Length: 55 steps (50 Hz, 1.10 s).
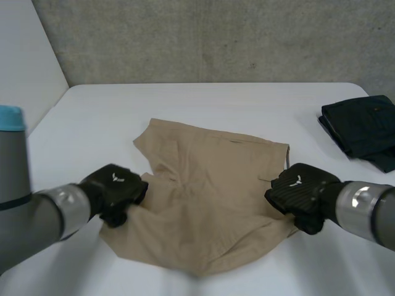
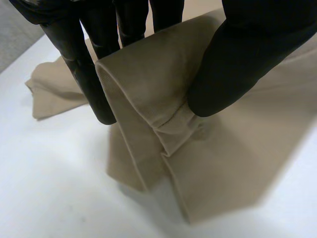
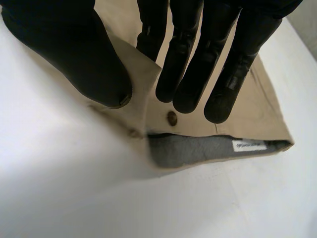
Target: Fold the laundry.
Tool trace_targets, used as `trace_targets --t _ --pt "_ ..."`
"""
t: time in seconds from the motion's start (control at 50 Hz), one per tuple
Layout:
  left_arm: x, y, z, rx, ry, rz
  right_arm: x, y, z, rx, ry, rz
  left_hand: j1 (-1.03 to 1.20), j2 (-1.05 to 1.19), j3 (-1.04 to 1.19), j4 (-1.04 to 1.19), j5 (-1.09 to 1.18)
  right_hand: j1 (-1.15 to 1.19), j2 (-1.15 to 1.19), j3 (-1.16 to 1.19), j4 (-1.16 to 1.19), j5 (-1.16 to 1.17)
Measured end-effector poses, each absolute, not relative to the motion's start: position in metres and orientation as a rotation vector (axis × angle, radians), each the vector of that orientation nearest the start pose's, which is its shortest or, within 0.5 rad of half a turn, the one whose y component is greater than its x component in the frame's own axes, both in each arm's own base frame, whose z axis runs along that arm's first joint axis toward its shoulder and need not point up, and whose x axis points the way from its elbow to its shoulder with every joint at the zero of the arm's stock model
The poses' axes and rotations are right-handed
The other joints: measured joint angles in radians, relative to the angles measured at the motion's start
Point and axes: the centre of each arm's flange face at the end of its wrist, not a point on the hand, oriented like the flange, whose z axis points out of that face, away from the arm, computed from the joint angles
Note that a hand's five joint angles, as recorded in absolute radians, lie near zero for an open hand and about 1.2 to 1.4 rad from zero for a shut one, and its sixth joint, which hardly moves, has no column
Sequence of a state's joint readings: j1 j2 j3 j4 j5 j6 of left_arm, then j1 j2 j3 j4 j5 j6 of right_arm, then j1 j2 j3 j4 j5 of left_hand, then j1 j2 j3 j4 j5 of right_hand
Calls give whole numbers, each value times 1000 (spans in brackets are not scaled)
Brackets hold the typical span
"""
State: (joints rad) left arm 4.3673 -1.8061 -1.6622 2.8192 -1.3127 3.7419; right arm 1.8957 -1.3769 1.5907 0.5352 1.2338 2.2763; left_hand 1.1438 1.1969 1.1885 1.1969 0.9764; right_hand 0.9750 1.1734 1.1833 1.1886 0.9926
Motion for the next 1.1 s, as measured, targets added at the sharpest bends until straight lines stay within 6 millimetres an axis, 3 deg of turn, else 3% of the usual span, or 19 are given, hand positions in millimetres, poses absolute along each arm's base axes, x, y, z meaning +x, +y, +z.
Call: trace_targets --t 0.1,0.2,0.22,0.26,0.28,0.3,0.34,0.38,0.44,0.54,0.6,0.7,0.8,0.84,0.88,0.9,0.94,1.04,1.1 --pt "-255 -255 184 1429 2418 -1577 248 -234 201 -1602 2216 -1369 0 0 0 0 0 9 0 0 0 0" --pt "-273 -310 208 1295 2212 -1818 265 -277 217 -1415 2192 -1602 0 0 0 0 0 9 0 0 0 0" --pt "-273 -310 208 1295 2212 -1818 265 -277 217 -1415 2192 -1602 0 0 0 0 0 9 0 0 0 0" --pt "-282 -333 236 1208 2058 -1988 276 -295 241 -1298 2130 -1741 0 0 0 0 0 9 0 0 0 0" --pt "-282 -333 236 1208 2058 -1988 276 -295 241 -1298 2130 -1741 0 0 0 0 0 9 0 0 0 0" --pt "-290 -349 268 1123 1899 -2153 285 -307 270 -1182 2044 -1879 0 0 0 1 0 9 0 0 0 0" --pt "-293 -356 288 1069 1800 -2250 289 -314 289 -1109 1980 -1970 0 1 0 1 0 9 0 0 0 0" --pt "-299 -364 327 961 1608 -2430 295 -323 328 -972 1834 -2151 0 1 0 3 0 9 0 0 0 0" --pt "-302 -362 371 830 1398 -2619 297 -328 371 -829 1635 -2357 0 1 0 4 0 9 0 0 0 0" --pt "-297 -348 423 654 1176 -2822 293 -321 429 -662 1338 -2598 0 2 1 4 0 23 0 0 0 0" --pt "-291 -338 435 583 1151 -2896 290 -314 440 -637 1285 -2635 0 2 1 4 0 27 0 0 0 0" --pt "-288 -334 400 623 1322 -2850 291 -310 411 -726 1440 -2534 0 2 1 4 0 27 0 0 0 0" --pt "-285 -325 331 744 1613 -2685 291 -305 346 -936 1707 -2318 0 2 2 4 0 27 0 0 0 0" --pt "-282 -314 290 827 1776 -2569 287 -296 307 -1074 1850 -2168 0 2 4 4 0 27 0 0 0 0" --pt "-280 -309 277 855 1824 -2533 285 -291 293 -1125 1898 -2110 0 3 5 5 0 27 0 0 0 0" --pt "-278 -298 250 921 1931 -2446 281 -281 265 -1230 1991 -1982 0 3 5 5 0 27 0 0 0 0" --pt "-275 -285 225 989 2032 -2359 275 -269 239 -1327 2070 -1855 0 3 5 5 0 27 0 0 0 0" --pt "-270 -259 196 1107 2189 -2220 261 -259 202 -1410 2176 -1708 0 4 5 5 0 -266 -351 -361 -363 -327" --pt "-269 -249 195 1143 2231 -2185 255 -262 192 -1380 2207 -1707 0 4 5 5 0 -487 -608 -617 -621 -594"
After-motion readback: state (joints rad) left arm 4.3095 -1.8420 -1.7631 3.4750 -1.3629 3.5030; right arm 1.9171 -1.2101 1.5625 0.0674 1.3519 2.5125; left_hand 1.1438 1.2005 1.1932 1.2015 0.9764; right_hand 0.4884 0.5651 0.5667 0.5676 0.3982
